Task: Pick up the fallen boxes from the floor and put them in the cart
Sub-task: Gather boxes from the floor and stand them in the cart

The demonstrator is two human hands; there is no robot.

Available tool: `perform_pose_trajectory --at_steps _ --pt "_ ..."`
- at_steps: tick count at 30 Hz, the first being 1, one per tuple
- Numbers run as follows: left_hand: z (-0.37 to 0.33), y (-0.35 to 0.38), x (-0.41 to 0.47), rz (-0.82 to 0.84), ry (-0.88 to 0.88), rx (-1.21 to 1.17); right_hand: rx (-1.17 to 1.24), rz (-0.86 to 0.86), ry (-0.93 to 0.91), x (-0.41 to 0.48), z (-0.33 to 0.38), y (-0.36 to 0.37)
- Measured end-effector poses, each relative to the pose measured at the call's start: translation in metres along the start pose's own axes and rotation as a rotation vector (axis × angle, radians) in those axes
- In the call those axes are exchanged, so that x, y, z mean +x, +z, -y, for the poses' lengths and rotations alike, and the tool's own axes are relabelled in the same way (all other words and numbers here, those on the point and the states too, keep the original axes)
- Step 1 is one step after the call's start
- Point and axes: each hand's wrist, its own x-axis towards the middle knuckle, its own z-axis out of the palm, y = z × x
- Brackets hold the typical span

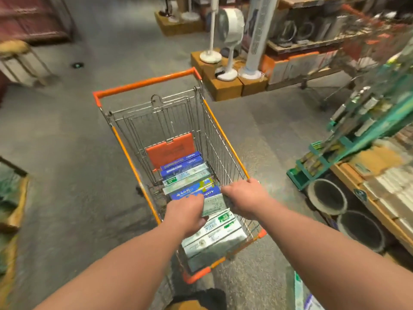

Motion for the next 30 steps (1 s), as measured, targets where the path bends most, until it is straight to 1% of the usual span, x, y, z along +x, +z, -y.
perform_pose_trajectory --at_steps 3,6,12,14,16,20,22,26,30 --pt "0.003 0.025 0.033 0.076 -0.034 -0.023 0.014 0.087 -0.013 0.033 -0.016 0.027" --pt "0.009 0.058 0.059 0.19 -0.067 -0.013 0.023 0.173 -0.037 0.065 -0.023 0.064" --pt "0.038 0.126 0.1 0.318 -0.197 -0.003 0.051 0.317 -0.157 0.137 -0.02 0.135" --pt "0.051 0.14 0.113 0.326 -0.244 -0.016 0.054 0.341 -0.205 0.161 -0.017 0.145" --pt "0.061 0.146 0.122 0.3 -0.263 -0.034 0.045 0.359 -0.242 0.176 -0.018 0.148" --pt "0.07 0.141 0.129 0.281 -0.256 -0.061 0.073 0.313 -0.274 0.185 -0.023 0.146" --pt "0.067 0.139 0.128 0.307 -0.266 -0.079 0.079 0.313 -0.286 0.183 -0.024 0.144" --pt "0.052 0.146 0.119 0.387 -0.232 -0.091 0.015 0.398 -0.326 0.172 -0.029 0.143" --pt "0.038 0.159 0.117 0.339 -0.253 -0.071 0.006 0.381 -0.324 0.165 -0.037 0.153"
